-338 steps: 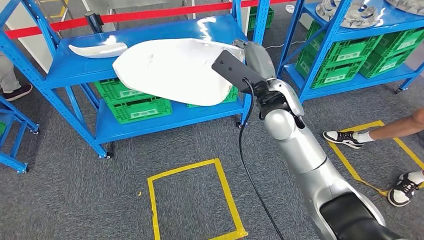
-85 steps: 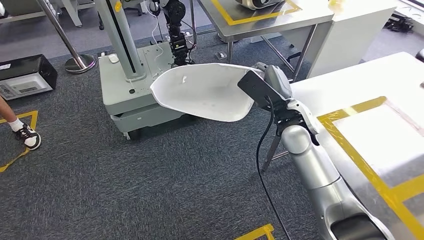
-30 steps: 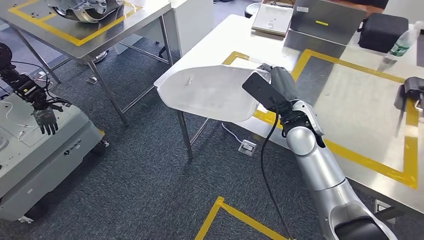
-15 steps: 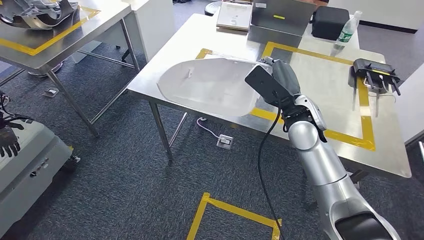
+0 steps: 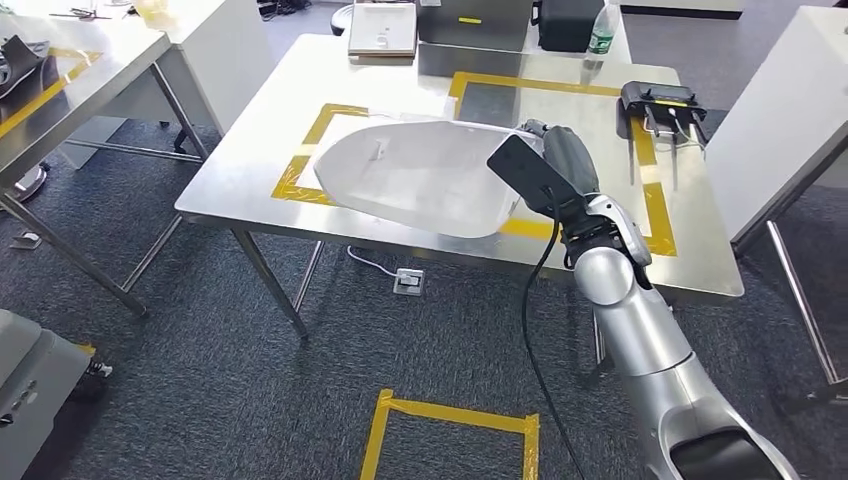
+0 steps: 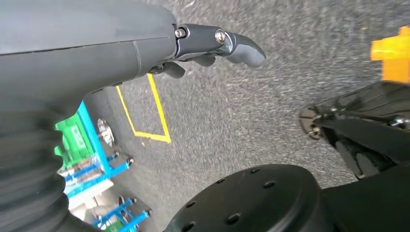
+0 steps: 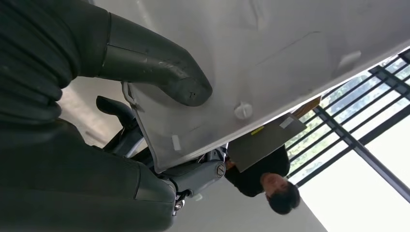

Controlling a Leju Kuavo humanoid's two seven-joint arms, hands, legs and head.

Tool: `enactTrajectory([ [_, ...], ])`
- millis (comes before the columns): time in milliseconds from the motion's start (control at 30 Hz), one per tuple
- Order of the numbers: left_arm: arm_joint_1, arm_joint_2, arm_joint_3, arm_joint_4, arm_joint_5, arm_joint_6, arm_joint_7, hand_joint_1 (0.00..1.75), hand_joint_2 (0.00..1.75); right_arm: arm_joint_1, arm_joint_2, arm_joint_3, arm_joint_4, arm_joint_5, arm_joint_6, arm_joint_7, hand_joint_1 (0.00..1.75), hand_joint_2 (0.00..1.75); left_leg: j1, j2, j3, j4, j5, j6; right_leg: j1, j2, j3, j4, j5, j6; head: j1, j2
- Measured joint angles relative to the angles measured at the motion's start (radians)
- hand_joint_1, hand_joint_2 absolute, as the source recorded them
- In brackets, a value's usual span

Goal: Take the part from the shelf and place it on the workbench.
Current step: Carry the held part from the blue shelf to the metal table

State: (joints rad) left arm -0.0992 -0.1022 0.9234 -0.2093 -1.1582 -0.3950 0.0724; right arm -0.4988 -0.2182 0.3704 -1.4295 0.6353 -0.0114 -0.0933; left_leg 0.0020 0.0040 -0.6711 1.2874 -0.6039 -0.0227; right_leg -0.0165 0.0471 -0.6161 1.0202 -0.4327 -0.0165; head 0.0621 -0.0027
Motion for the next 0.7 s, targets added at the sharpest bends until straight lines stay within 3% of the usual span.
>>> enactTrajectory([
  [33, -0.001, 0.0, 0.0, 0.0, 0.0, -0.002, 0.0, 0.0, 1.75, 0.0, 0.0, 0.0, 0.0, 0.0, 0.0, 0.0, 1.75, 1.75, 0.002, -0.008, 0.024, -0.05, 0.035, 0.0, -0.002, 0.014, 0.0, 0.003, 0.0, 0.002, 0.0, 0.0],
  [100, 0.0, -0.002, 0.0, 0.001, -0.002, -0.002, 0.001, 0.0, 1.75, -0.002, 0.0, 0.0, -0.001, 0.001, 0.0, 0.0, 1.75, 1.75, 0.011, -0.059, 0.081, -0.176, 0.091, -0.001, -0.004, 0.041, -0.006, 0.012, -0.001, 0.011, 0.0, 0.0],
  [167, 0.001, -0.005, 0.0, 0.002, -0.003, -0.002, 0.002, 0.0, 1.75, -0.006, 0.0, 0.0, -0.003, 0.001, 0.002, 0.0, 1.75, 1.75, 0.014, -0.101, 0.106, -0.234, 0.099, 0.003, -0.006, 0.067, -0.02, 0.016, 0.004, 0.027, -0.001, 0.0],
  [200, 0.001, -0.006, 0.0, 0.003, -0.003, -0.002, 0.002, 0.0, 1.75, -0.007, 0.0, 0.001, -0.004, 0.002, 0.003, 0.001, 1.75, 1.75, 0.012, -0.102, 0.107, -0.238, 0.097, 0.008, -0.008, 0.082, -0.026, 0.014, 0.01, 0.037, -0.001, 0.0],
  [233, 0.001, -0.008, 0.0, 0.003, -0.003, -0.002, 0.003, 0.0, 1.75, -0.007, -0.001, 0.002, -0.005, 0.002, 0.004, 0.001, 1.75, 1.75, 0.012, -0.089, 0.108, -0.239, 0.1, 0.015, -0.01, 0.094, -0.031, 0.009, 0.016, 0.045, -0.001, 0.0],
  [267, 0.0, -0.009, 0.0, 0.002, -0.003, -0.002, 0.003, 0.0, 1.75, -0.007, -0.003, 0.002, -0.006, 0.002, 0.004, 0.001, 1.75, 1.75, 0.012, -0.075, 0.109, -0.243, 0.103, 0.023, -0.01, 0.086, -0.034, 0.01, 0.017, 0.051, 0.0, 0.0],
  [333, 0.002, -0.01, 0.0, 0.001, -0.003, -0.002, 0.003, 0.0, 1.75, -0.013, -0.007, 0.004, -0.006, 0.003, 0.005, 0.002, 1.75, 1.75, 0.014, -0.047, 0.111, -0.252, 0.11, 0.038, -0.005, 0.029, -0.058, 0.054, -0.009, 0.058, 0.006, 0.0],
  [367, 0.004, -0.01, 0.0, 0.001, -0.003, -0.001, 0.003, 0.0, 1.75, -0.015, -0.008, 0.005, -0.006, 0.003, 0.005, 0.002, 1.75, 1.75, 0.012, -0.033, 0.111, -0.253, 0.11, 0.043, -0.002, -0.008, -0.082, 0.107, -0.038, 0.06, 0.009, 0.0],
  [400, 0.007, -0.009, 0.0, 0.001, -0.003, -0.001, 0.003, 0.0, 1.75, -0.017, -0.008, 0.007, -0.006, 0.003, 0.004, 0.004, 1.75, 1.75, 0.01, -0.02, 0.111, -0.253, 0.11, 0.046, -0.001, -0.029, -0.114, 0.175, -0.07, 0.061, 0.011, 0.0],
  [467, 0.011, -0.008, 0.0, 0.001, -0.003, -0.001, 0.005, 0.0, 1.75, -0.011, -0.008, 0.01, -0.006, 0.005, 0.0, 0.006, 1.75, 1.75, 0.008, 0.002, 0.11, -0.253, 0.109, 0.048, -0.002, -0.04, -0.157, 0.275, -0.103, 0.064, 0.011, 0.0],
  [500, 0.012, -0.008, 0.0, 0.001, -0.003, -0.001, 0.006, 0.0, 1.75, -0.008, -0.008, 0.01, -0.006, 0.007, -0.003, 0.006, 1.75, 1.75, 0.008, 0.011, 0.11, -0.253, 0.109, 0.048, -0.002, -0.041, -0.153, 0.275, -0.095, 0.064, 0.011, 0.0],
  [567, 0.012, -0.008, 0.0, 0.001, -0.003, -0.001, 0.008, 0.0, 1.75, -0.006, -0.008, 0.012, -0.008, 0.014, -0.013, 0.006, 1.75, 1.75, 0.008, 0.024, 0.112, -0.252, 0.108, 0.046, -0.002, -0.044, -0.088, 0.168, -0.042, 0.06, 0.011, 0.0],
  [633, 0.011, -0.007, 0.0, 0.0, -0.006, -0.001, 0.008, 0.0, 1.75, -0.006, -0.008, 0.014, -0.013, 0.019, -0.02, 0.006, 1.75, 1.75, 0.005, 0.031, 0.112, -0.251, 0.106, 0.04, 0.003, -0.051, -0.019, 0.046, -0.009, 0.049, 0.011, 0.0],
  [700, 0.01, -0.005, 0.0, 0.0, -0.008, -0.001, 0.007, 0.0, 1.75, -0.005, -0.008, 0.015, -0.017, 0.024, -0.023, 0.007, 1.75, 1.75, 0.001, 0.033, 0.11, -0.251, 0.104, 0.033, 0.007, -0.054, 0.001, 0.006, -0.007, 0.039, 0.01, 0.0],
])
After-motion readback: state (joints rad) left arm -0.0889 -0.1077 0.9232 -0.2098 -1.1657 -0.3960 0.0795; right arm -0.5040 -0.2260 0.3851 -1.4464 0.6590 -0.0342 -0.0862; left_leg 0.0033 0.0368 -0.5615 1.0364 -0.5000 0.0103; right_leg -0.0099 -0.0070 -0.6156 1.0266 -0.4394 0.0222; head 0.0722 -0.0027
